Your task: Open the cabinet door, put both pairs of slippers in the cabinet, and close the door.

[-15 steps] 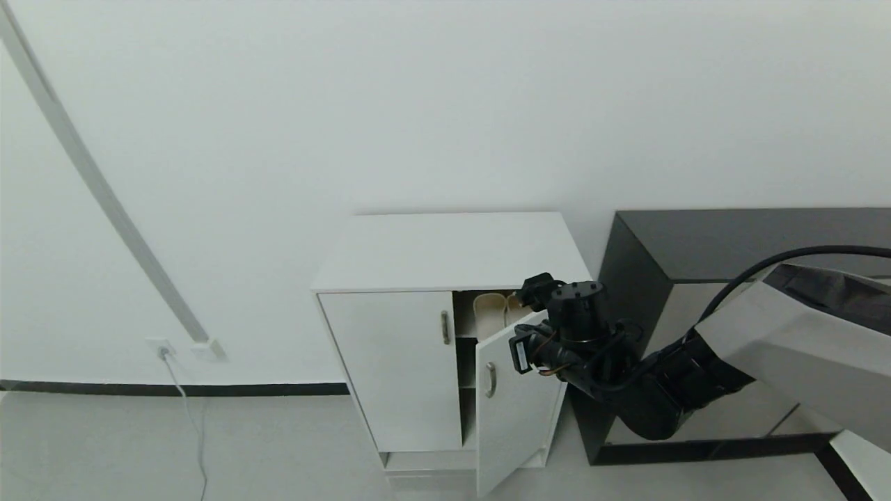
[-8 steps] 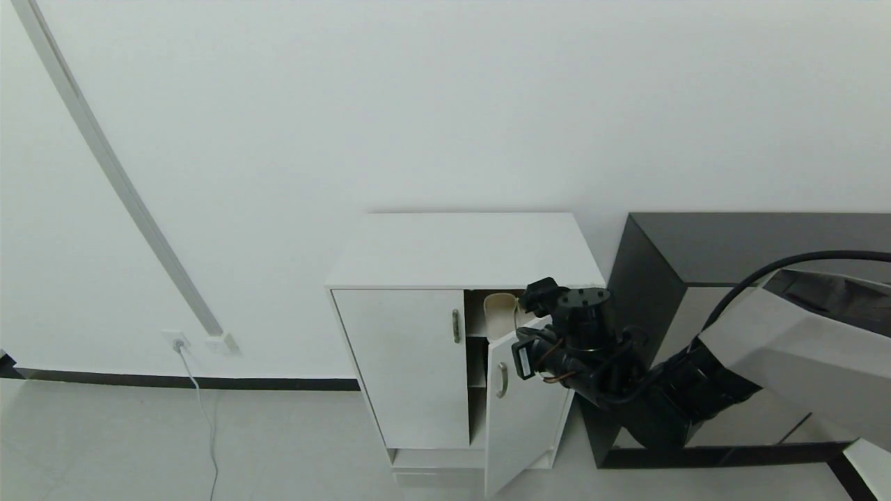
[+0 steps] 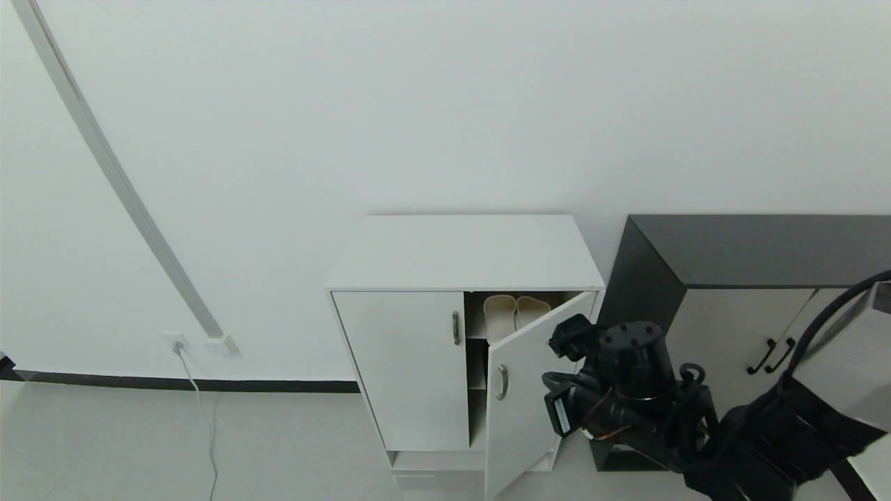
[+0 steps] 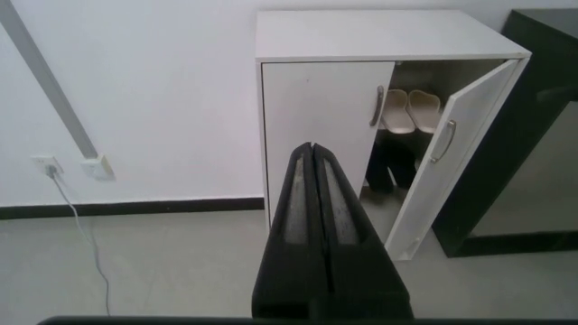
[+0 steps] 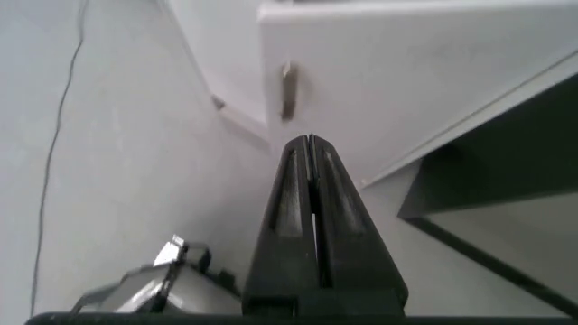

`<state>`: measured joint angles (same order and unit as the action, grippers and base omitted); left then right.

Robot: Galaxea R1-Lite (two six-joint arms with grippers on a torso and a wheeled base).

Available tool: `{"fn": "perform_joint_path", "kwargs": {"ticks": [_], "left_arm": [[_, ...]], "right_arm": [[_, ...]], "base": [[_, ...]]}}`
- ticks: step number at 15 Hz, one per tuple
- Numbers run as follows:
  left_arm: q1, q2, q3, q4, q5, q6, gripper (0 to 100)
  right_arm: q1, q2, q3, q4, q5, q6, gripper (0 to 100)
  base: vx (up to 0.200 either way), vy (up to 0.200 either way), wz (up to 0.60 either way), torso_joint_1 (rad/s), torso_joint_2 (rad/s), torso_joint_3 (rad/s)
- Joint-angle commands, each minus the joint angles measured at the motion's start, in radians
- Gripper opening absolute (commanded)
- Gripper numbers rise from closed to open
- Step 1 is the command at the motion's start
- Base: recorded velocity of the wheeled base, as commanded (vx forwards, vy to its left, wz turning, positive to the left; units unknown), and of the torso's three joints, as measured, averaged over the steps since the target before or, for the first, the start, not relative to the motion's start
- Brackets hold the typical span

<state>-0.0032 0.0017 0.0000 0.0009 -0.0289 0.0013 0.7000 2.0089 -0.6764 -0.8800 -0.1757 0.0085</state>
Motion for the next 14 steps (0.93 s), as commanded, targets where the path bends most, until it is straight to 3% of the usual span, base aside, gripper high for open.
{"fn": "perform_joint_path", "kwargs": {"ticks": [1, 4, 9, 14], "left_arm": [[0.0, 0.0, 0.0, 0.001, 0.0, 0.0, 0], [0.0, 0.0, 0.0, -0.001, 0.0, 0.0, 0], [0.0, 0.0, 0.0, -0.001, 0.0, -0.001, 0], [0.0, 0.0, 0.0, -0.001, 0.0, -0.001, 0]], "right_arm": [[0.023, -0.047, 0.089, -0.045, 0.001, 0.002, 0], [0.032, -0.03, 0.156, -0.08, 0.002, 0.005, 0], [0.039, 0.08, 0.13, -0.171, 0.002, 0.004, 0], [0.033, 0.221, -0.003, -0.208, 0.001, 0.005, 0]], "base": [[0.2, 0.0, 0.0, -0.002, -0.01, 0.002], [0.2, 0.0, 0.0, 0.002, 0.01, 0.005], [0.0, 0.0, 0.0, 0.0, 0.0, 0.0], [0.0, 0.0, 0.0, 0.0, 0.0, 0.0]]}}
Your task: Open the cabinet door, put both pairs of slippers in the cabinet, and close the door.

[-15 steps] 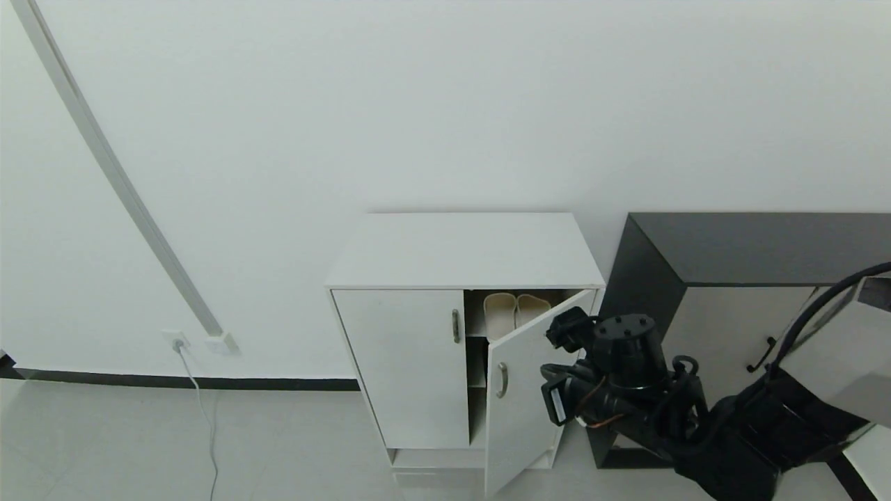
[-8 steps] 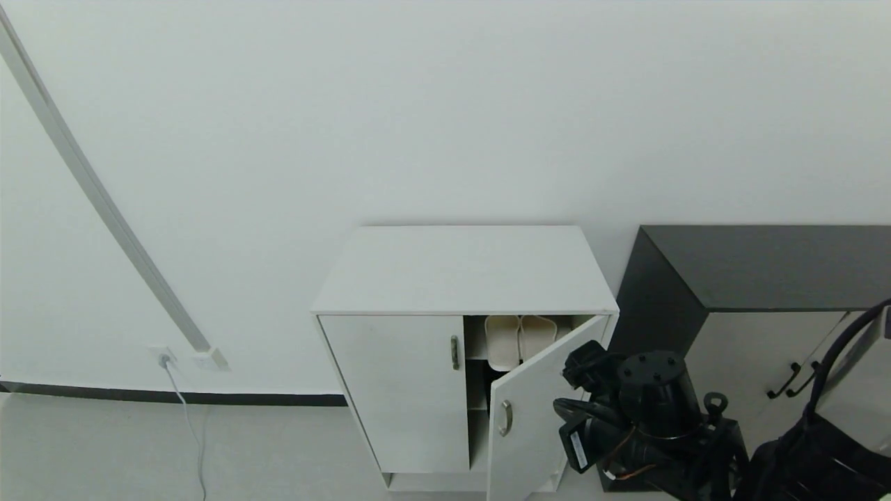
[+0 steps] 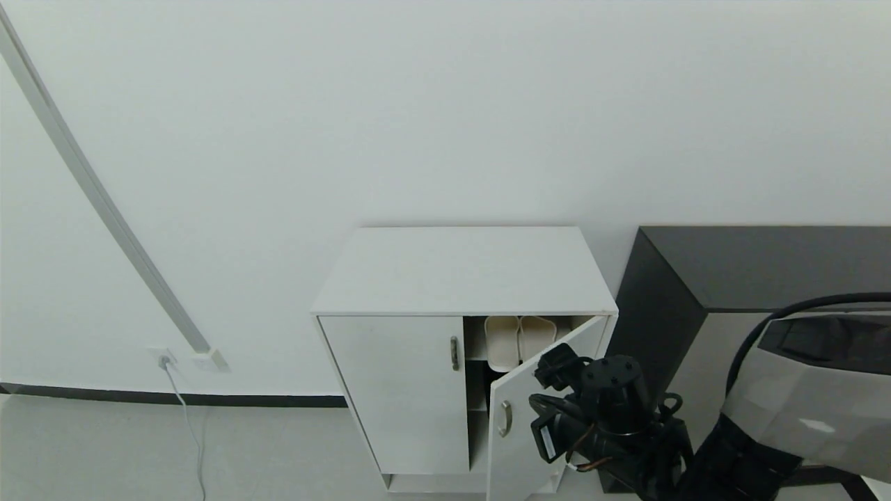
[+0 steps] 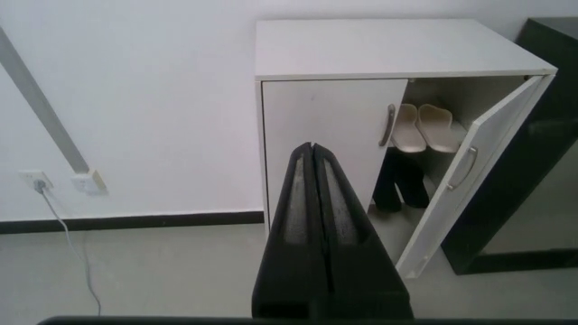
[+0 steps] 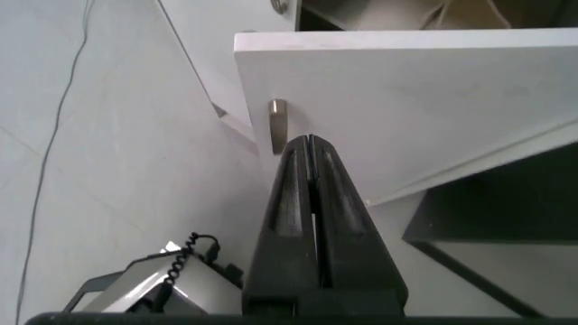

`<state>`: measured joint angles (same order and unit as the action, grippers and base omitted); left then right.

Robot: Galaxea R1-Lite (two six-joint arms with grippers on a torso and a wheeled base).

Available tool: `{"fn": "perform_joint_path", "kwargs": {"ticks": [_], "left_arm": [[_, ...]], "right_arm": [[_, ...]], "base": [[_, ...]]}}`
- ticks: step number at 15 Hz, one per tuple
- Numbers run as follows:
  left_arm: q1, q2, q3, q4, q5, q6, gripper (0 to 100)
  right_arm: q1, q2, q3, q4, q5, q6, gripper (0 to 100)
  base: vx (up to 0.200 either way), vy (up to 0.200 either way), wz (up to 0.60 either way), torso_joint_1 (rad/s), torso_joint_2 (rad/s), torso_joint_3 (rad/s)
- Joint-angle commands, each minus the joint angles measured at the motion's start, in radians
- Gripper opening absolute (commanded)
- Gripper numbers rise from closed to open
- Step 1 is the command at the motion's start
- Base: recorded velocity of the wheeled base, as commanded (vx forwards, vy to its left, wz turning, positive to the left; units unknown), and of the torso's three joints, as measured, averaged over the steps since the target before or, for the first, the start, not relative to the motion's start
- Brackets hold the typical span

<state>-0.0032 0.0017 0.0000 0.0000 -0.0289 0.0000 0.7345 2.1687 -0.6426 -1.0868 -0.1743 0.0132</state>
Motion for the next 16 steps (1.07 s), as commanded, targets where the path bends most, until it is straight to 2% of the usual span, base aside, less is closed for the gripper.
{"fn": "perform_joint_path", "kwargs": {"ticks": [1, 8, 16], "left_arm": [[0.0, 0.0, 0.0, 0.0, 0.0, 0.0, 0], [0.0, 0.0, 0.0, 0.0, 0.0, 0.0, 0], [0.0, 0.0, 0.0, 0.0, 0.0, 0.0, 0]], "right_arm": [[-0.004, 0.074, -0.057, -0.001, -0.001, 0.001, 0], [-0.07, 0.197, -0.25, 0.007, -0.001, -0.002, 0], [-0.127, 0.293, -0.459, 0.085, -0.002, -0.009, 0]], "base": [[0.0, 0.0, 0.0, 0.0, 0.0, 0.0], [0.0, 0.0, 0.0, 0.0, 0.0, 0.0], [0.0, 0.0, 0.0, 0.0, 0.0, 0.0]]}}
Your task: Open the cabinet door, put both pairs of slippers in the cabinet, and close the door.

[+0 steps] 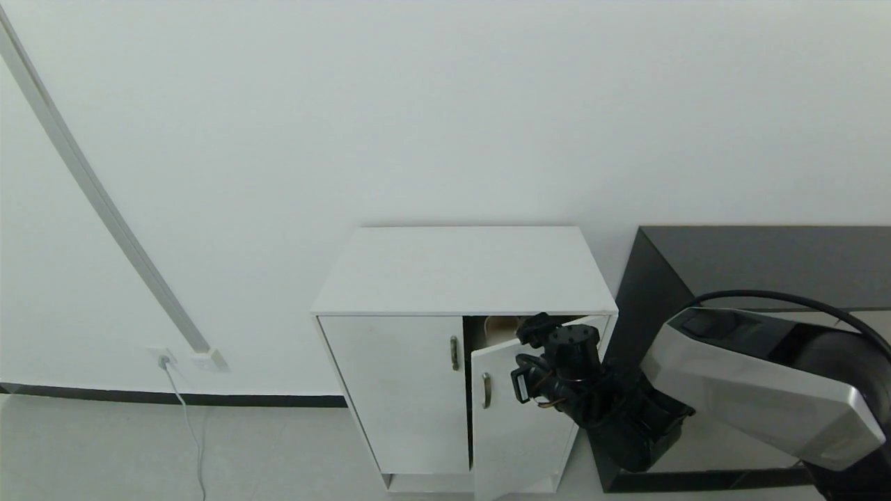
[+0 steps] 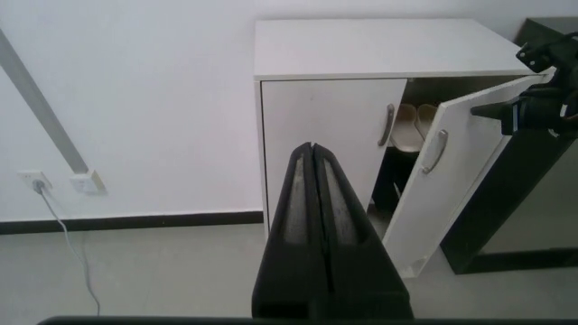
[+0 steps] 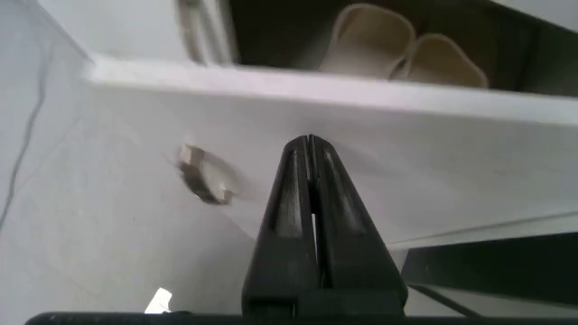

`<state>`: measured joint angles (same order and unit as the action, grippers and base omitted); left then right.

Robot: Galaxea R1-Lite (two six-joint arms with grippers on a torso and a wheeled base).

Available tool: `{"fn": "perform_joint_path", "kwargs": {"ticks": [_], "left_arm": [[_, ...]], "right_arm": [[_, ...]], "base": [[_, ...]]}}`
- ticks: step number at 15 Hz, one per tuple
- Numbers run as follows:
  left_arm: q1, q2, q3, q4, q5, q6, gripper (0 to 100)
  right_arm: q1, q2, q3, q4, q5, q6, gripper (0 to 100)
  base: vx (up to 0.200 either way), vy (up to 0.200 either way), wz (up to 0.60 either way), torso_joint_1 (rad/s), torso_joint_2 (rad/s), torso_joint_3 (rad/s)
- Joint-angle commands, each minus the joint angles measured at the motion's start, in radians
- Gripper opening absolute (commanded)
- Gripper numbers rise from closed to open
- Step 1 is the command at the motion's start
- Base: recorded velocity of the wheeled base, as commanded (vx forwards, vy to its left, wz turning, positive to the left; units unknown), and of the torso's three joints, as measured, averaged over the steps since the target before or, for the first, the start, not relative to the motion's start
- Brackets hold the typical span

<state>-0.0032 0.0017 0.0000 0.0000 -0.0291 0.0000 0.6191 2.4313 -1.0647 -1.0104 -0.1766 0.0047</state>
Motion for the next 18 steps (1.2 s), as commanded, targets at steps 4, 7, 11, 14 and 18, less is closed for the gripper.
{"fn": "perform_joint_path", "kwargs": {"ticks": [4, 7, 11, 14, 18], "left_arm": [[0.0, 0.0, 0.0, 0.0, 0.0, 0.0, 0], [0.0, 0.0, 0.0, 0.0, 0.0, 0.0, 0], [0.0, 0.0, 0.0, 0.0, 0.0, 0.0, 0], [0.0, 0.0, 0.0, 0.0, 0.0, 0.0, 0], [0.0, 0.0, 0.0, 0.0, 0.0, 0.0, 0]], "right_arm": [[-0.032, 0.091, -0.156, 0.069, 0.0, -0.003, 0], [-0.042, 0.117, -0.215, 0.099, 0.0, -0.003, 0], [-0.047, 0.137, -0.262, 0.136, 0.0, -0.003, 0], [-0.055, 0.144, -0.281, 0.142, 0.0, -0.003, 0], [-0.065, 0.147, -0.297, 0.144, -0.001, -0.003, 0]], "base": [[0.0, 0.0, 0.0, 0.0, 0.0, 0.0], [0.0, 0.0, 0.0, 0.0, 0.0, 0.0], [0.0, 0.0, 0.0, 0.0, 0.0, 0.0], [0.0, 0.0, 0.0, 0.0, 0.0, 0.0], [0.0, 0.0, 0.0, 0.0, 0.0, 0.0]]}}
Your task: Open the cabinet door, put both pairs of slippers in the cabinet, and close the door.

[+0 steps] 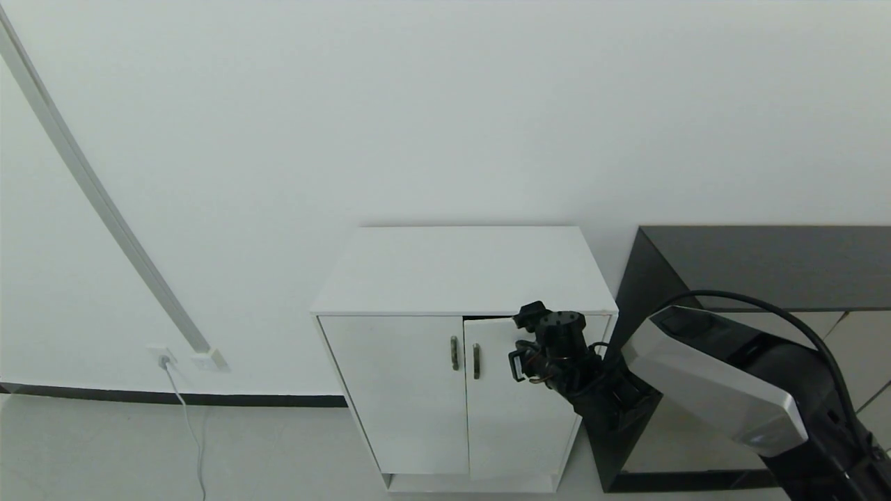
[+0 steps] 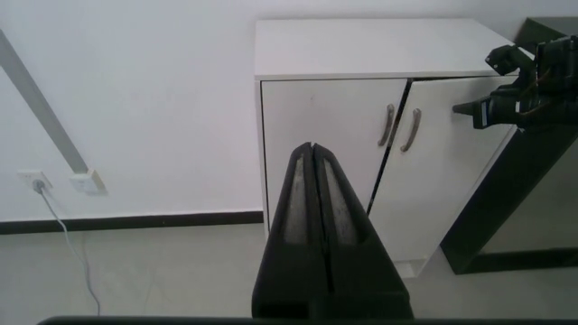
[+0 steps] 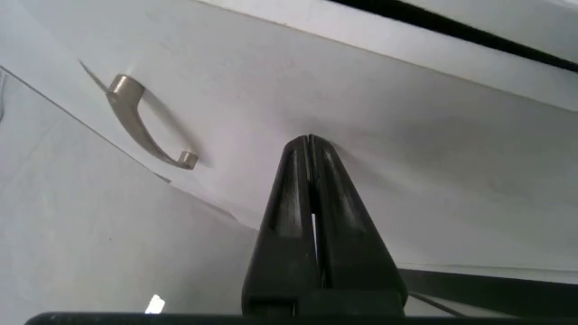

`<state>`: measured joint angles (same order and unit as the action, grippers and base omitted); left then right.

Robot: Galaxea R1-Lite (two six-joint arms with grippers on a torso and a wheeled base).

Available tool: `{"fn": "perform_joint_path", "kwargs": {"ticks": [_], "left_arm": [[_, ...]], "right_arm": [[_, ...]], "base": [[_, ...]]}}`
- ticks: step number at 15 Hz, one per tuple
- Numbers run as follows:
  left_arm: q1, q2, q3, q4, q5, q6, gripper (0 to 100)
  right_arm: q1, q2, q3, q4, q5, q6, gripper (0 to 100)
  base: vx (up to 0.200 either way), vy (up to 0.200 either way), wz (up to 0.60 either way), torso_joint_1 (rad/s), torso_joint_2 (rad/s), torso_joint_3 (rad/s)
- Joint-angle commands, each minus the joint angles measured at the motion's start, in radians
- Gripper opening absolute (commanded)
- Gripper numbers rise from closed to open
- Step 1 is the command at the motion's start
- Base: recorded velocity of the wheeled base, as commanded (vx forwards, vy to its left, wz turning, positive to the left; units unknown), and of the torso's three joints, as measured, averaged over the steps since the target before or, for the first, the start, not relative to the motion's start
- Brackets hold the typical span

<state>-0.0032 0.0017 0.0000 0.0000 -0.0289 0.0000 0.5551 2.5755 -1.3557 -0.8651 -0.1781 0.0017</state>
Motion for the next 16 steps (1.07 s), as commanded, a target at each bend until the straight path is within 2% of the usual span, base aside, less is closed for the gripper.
{"fn": "perform_joint_path", "kwargs": {"ticks": [1, 16], "left_arm": [[0.0, 0.0, 0.0, 0.0, 0.0, 0.0, 0], [0.0, 0.0, 0.0, 0.0, 0.0, 0.0, 0]], "right_arm": [[-0.006, 0.005, -0.011, 0.0, 0.0, 0.0, 0], [-0.026, -0.006, -0.019, 0.011, -0.006, 0.001, 0]], "base": [[0.0, 0.0, 0.0, 0.0, 0.0, 0.0], [0.0, 0.0, 0.0, 0.0, 0.0, 0.0]]}}
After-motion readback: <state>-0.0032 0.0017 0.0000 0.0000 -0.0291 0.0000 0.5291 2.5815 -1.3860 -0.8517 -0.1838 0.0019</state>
